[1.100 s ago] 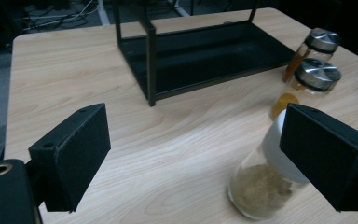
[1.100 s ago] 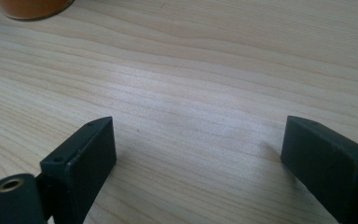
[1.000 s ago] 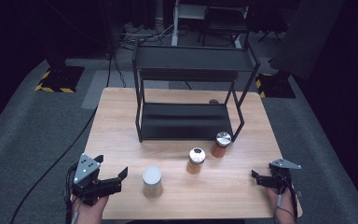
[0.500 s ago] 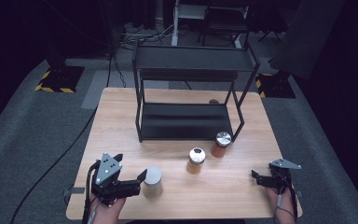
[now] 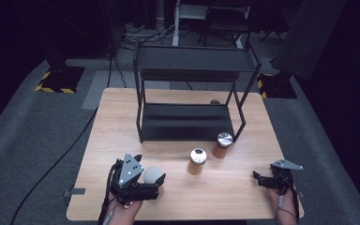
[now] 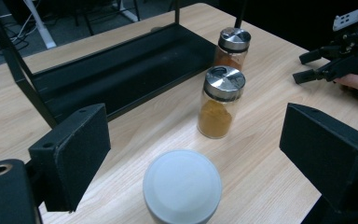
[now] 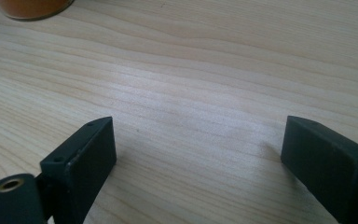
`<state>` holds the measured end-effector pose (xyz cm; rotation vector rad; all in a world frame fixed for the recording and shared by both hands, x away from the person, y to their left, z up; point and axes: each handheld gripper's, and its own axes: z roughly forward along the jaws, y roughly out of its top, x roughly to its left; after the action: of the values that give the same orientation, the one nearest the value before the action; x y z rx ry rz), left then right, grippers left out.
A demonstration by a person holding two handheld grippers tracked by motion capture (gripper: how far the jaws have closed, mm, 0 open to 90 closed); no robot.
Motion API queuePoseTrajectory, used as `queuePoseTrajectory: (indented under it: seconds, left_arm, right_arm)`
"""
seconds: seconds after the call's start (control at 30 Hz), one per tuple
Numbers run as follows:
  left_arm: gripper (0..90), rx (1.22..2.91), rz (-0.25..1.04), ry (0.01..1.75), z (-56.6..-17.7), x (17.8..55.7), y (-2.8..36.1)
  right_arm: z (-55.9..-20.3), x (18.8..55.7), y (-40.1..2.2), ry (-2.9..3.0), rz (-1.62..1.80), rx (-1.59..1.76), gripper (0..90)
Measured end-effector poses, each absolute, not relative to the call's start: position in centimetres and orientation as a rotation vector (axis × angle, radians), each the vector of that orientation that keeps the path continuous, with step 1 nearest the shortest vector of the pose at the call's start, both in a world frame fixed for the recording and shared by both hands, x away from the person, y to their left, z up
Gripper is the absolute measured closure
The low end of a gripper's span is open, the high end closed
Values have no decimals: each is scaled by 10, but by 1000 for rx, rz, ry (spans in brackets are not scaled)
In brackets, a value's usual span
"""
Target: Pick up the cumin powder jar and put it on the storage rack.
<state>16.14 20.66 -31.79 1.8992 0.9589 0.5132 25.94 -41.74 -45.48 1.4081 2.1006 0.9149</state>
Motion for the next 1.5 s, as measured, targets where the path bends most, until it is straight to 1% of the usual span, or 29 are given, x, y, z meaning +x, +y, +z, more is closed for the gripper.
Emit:
queuePoseTrajectory:
  seconds: [0.47,1.27,1.43,1.5]
  left_arm:
    - [90,1931,494,968,-333,166,199]
    - [113,2005,470,1059,-368,180,191]
    - [144,2019,458,1069,-374,183,190]
    - [180,2024,457,1065,-377,183,190]
  right_arm:
    - [-455,259,-417,2101,915,1408,100]
    - [-455,259,-417,2101,915,1408,100]
    - [-455,259,-417,2101,915,1408,100]
    - [-455,259,-417,2101,915,1408,100]
